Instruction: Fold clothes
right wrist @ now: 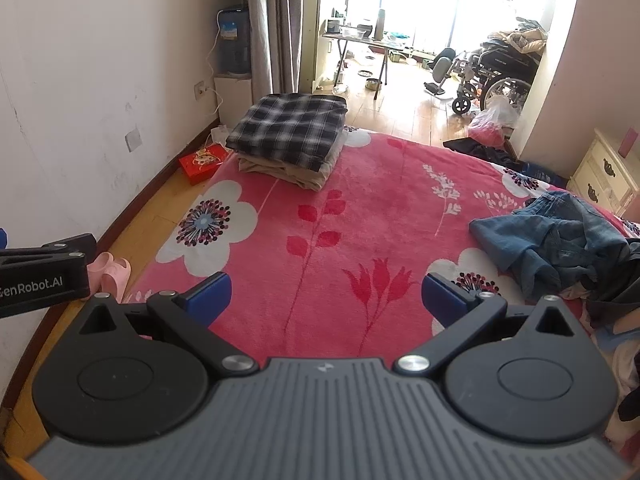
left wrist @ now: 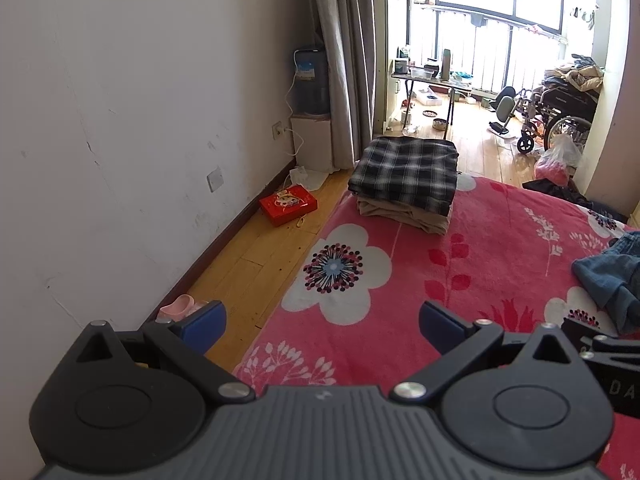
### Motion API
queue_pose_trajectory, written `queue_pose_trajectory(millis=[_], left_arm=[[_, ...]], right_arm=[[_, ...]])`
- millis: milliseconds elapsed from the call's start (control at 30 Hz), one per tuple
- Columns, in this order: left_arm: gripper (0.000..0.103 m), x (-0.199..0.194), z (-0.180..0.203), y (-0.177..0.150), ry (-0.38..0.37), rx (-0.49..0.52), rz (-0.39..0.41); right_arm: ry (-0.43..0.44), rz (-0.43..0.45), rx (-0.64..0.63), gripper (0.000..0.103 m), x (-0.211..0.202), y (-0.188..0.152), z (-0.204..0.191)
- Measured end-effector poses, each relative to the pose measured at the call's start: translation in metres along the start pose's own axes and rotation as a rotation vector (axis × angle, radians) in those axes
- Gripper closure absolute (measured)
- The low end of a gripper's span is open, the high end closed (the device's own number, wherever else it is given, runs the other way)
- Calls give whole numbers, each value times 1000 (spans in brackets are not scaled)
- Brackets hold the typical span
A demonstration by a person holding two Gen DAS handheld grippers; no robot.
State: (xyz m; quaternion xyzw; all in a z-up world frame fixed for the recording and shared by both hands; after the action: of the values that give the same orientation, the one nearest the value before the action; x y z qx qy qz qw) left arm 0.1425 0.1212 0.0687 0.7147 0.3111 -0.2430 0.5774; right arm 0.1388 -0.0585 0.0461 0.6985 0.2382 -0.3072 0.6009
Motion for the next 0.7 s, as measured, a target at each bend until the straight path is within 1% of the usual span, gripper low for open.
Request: queue_pose_trajectory(millis=[700], left_arm=[[0,2,-6,-4,-8,-29,-15]], right_arm=[[-5,-13,-32,1,4,-6,-13]])
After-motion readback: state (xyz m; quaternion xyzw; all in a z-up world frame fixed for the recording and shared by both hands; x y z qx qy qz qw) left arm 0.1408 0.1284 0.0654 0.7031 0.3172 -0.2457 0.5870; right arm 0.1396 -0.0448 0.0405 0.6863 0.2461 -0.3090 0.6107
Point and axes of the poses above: each gripper's, at about its wrist camera, not at the fingertips, and x roughly the way its jaws point, z to its right, y to its top, the point moved 9 cm from there along x, roughly the way its jaws point, and after that the axes turned 11 degrees about x, right-handed, at the moved point
